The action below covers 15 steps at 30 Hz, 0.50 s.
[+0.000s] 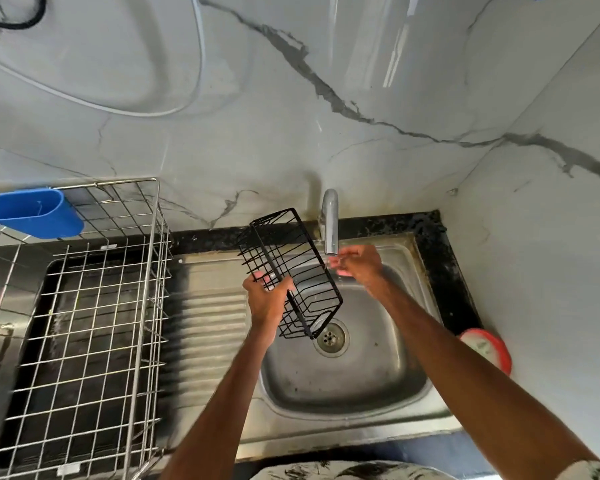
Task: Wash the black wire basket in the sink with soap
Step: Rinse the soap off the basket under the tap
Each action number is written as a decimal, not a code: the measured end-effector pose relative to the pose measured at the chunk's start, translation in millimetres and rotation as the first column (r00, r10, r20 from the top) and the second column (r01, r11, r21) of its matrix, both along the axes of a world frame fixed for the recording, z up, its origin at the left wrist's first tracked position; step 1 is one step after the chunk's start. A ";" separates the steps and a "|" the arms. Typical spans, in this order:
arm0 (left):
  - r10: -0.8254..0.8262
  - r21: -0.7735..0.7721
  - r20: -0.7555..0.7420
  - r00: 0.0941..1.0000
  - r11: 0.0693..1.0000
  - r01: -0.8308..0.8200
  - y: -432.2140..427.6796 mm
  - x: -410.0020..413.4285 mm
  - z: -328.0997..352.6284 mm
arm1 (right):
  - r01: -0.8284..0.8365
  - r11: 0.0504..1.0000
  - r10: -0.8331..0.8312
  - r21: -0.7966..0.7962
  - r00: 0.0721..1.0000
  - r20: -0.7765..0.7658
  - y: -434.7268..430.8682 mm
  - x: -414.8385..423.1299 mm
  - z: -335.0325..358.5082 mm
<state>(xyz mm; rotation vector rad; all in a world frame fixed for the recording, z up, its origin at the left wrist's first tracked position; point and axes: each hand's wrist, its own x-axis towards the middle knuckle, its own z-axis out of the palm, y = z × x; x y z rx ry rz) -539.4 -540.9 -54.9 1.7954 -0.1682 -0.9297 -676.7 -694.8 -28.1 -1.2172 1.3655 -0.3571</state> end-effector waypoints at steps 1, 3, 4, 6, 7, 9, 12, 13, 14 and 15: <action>0.004 0.001 -0.013 1.000 1.000 -0.004 1.0 1.4 -1.8 | 0.069 0.997 -0.070 0.032 0.997 0.024 -5.6 3.3 -1.6; 0.014 -0.005 -0.043 0.999 1.000 -0.014 2.6 3.3 -4.6 | 0.139 0.974 -0.164 0.177 0.977 0.134 -14.0 11.7 -7.0; 0.015 -0.009 -0.066 0.998 1.000 -0.015 3.8 4.0 -5.8 | 0.158 0.948 -0.219 0.276 0.953 0.210 -17.1 16.3 -10.0; 0.006 -0.032 -0.112 0.994 0.999 -0.009 5.4 6.0 -6.6 | 0.183 0.884 -0.334 0.430 0.891 0.307 -26.0 27.0 -21.3; -0.002 -0.041 -0.126 0.992 0.999 -0.003 5.4 6.8 -6.6 | 0.194 0.858 -0.375 0.475 0.870 0.321 -31.7 32.8 -28.3; -0.015 -0.051 -0.128 0.992 0.999 0.008 5.3 9.3 -7.6 | 0.220 0.810 -0.448 0.543 0.830 0.332 -44.0 42.7 -43.1; -0.033 -0.079 -0.120 0.992 0.997 0.023 2.5 8.9 -8.1 | 0.269 0.743 -0.508 0.613 0.823 0.254 -56.6 50.7 -64.2; -0.036 -0.091 -0.112 0.993 0.996 0.026 1.8 8.0 -7.6 | 0.275 0.742 -0.494 0.611 0.840 0.222 -58.1 51.9 -67.0; -0.036 -0.106 -0.094 0.995 0.994 0.026 1.3 7.5 -8.1 | 0.263 0.758 -0.464 0.597 0.860 0.211 -58.9 53.3 -68.6; -0.038 -0.119 -0.075 0.996 0.993 0.029 0.8 7.1 -7.4 | 0.250 0.774 -0.441 0.582 0.872 0.212 -58.8 54.4 -68.4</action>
